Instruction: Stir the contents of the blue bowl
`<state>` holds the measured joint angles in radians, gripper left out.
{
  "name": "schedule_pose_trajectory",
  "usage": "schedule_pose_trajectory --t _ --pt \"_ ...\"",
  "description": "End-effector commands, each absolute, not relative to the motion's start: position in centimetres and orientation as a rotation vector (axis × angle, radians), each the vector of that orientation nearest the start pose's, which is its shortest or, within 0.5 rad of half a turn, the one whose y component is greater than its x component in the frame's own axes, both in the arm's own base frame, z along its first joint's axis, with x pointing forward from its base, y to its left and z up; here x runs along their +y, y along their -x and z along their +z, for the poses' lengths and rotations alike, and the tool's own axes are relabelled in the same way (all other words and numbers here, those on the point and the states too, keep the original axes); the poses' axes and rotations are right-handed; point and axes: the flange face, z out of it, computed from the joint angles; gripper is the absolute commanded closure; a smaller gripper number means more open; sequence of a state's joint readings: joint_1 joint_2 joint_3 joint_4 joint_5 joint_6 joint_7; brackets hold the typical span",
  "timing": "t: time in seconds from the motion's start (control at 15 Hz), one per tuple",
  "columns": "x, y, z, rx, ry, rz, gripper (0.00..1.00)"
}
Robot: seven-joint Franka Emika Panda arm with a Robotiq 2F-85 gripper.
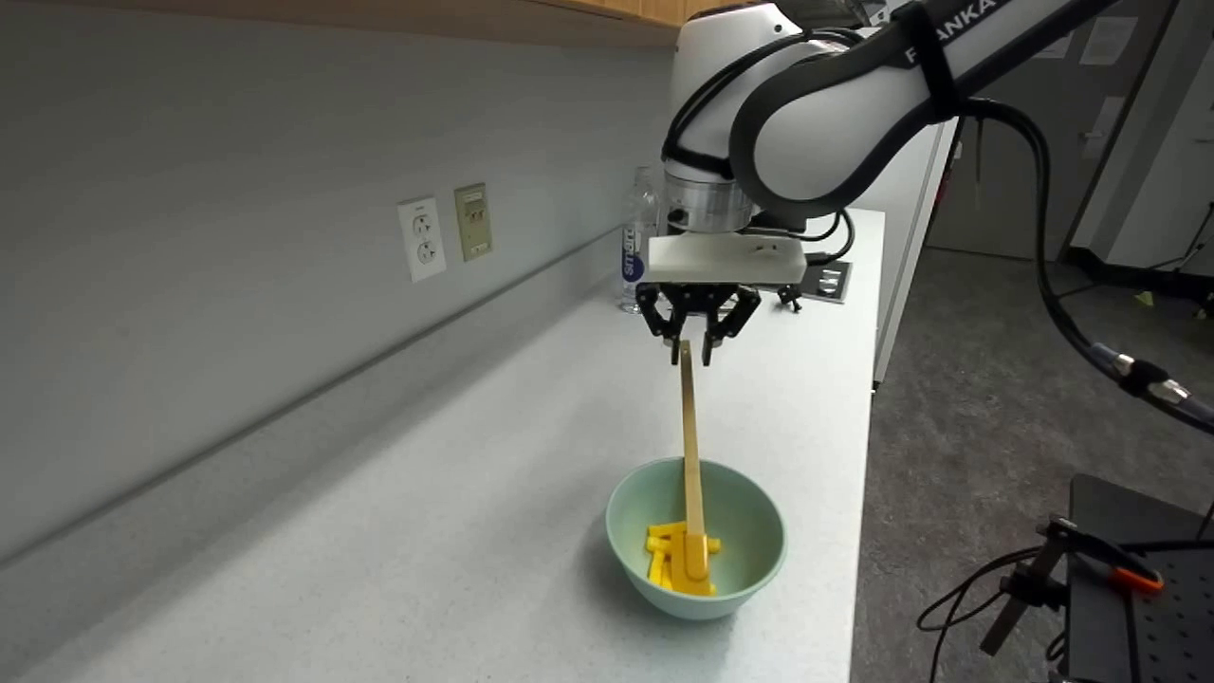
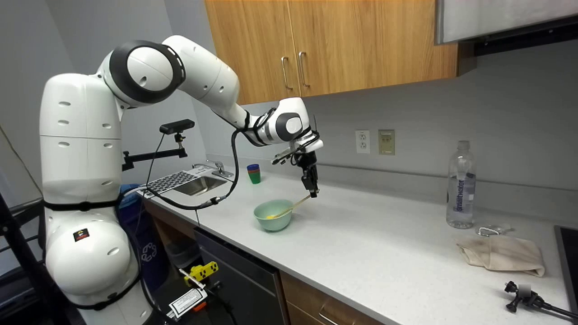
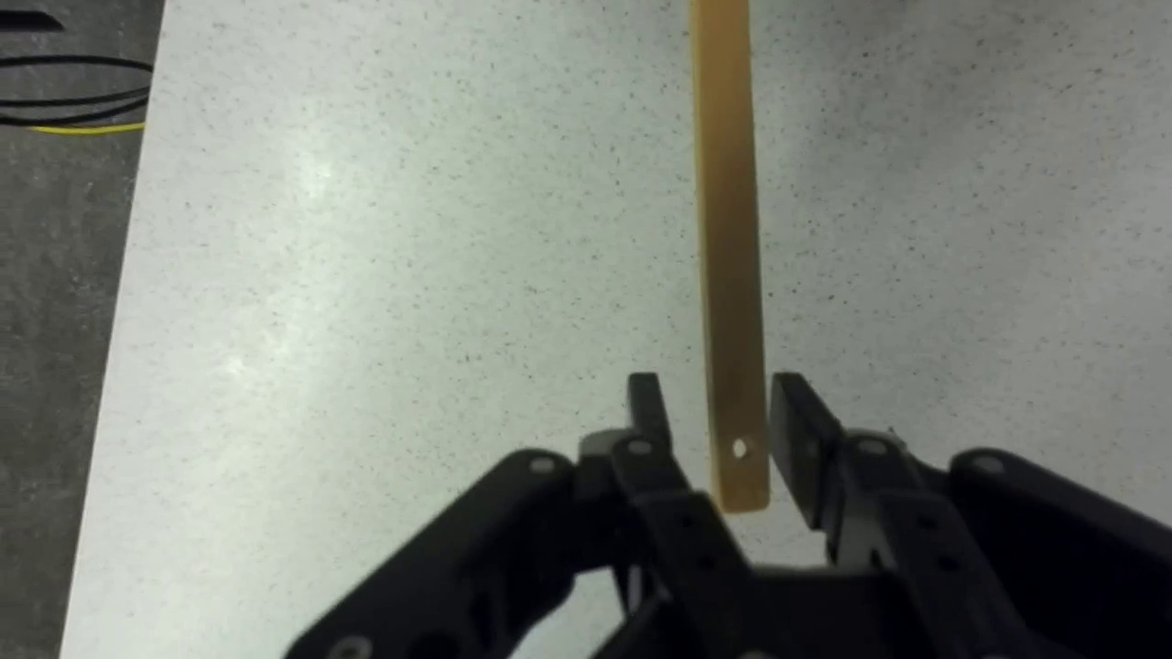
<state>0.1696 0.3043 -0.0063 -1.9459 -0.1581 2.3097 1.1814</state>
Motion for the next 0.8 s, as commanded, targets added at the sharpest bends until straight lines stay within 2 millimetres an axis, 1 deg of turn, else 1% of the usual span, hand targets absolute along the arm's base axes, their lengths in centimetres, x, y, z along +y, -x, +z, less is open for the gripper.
schedule_pose_trajectory --t 0.0,0.27,0.33,0.73 --pt "9.6 -60.9 35.2 1.392 2.917 -0.219 0.31" --pt "9.6 -60.2 37.3 1.349 2.949 -0.197 0.03" --pt "9.6 -60.0 38.0 1.337 2.957 -0.197 0.00" --pt "9.7 -58.2 42.6 1.221 2.986 -0.246 0.00"
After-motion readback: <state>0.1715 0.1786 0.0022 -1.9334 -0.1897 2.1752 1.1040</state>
